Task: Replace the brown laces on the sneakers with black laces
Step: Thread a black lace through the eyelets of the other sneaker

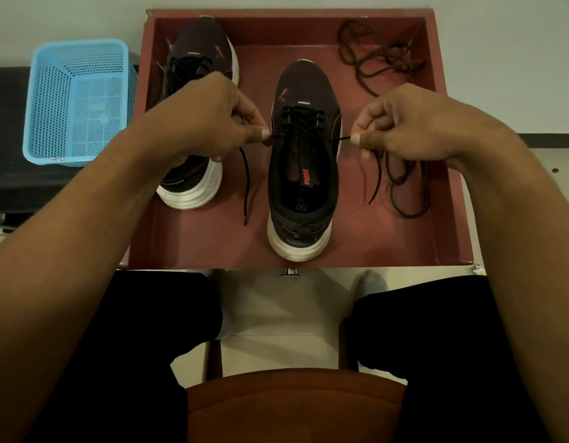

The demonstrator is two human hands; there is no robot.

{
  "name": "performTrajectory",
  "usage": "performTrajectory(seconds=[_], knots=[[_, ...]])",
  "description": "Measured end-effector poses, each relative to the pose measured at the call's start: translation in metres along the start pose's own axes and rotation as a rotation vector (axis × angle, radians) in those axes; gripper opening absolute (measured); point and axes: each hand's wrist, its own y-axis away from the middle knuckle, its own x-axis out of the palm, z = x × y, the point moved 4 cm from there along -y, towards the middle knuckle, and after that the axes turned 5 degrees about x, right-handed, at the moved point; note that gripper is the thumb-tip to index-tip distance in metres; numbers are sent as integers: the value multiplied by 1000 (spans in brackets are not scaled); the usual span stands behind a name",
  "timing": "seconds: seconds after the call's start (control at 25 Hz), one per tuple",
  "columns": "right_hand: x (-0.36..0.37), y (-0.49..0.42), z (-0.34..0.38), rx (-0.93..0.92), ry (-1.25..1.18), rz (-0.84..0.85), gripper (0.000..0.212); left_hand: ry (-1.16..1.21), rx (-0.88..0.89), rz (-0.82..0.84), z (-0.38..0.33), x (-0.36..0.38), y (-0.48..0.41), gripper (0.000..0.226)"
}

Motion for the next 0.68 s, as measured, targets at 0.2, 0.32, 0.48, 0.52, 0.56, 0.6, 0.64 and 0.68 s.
performTrajectory(seconds=[0.2, 0.32, 0.48, 0.52, 0.56, 0.6, 0.64, 0.68], knots=[[-2, 1, 0, 24, -66, -50, 14, -67, 17, -39, -2, -1, -1, 12], [-4, 3, -2, 37, -120, -53, 30, -96, 40, -22, -3, -1, 1, 12], [-8, 4, -2, 16, -229, -120, 54, -57, 57, -40, -8, -2, 5, 12], [-9, 4, 1, -14, -288, -148, 52, -31, 67, -62, -9, -3, 6, 13], [-10, 5, 3, -55, -355, -175, 49, -9, 75, -87, -9, -4, 6, 15], [-12, 5, 6, -99, -428, -201, 45, 13, 76, -104, -11, -6, 8, 16], [-13, 6, 8, -143, -504, -227, 42, 33, 72, -107, -12, -7, 9, 17], [-15, 7, 9, -181, -577, -252, 38, 50, 67, -89, -14, -7, 10, 20]])
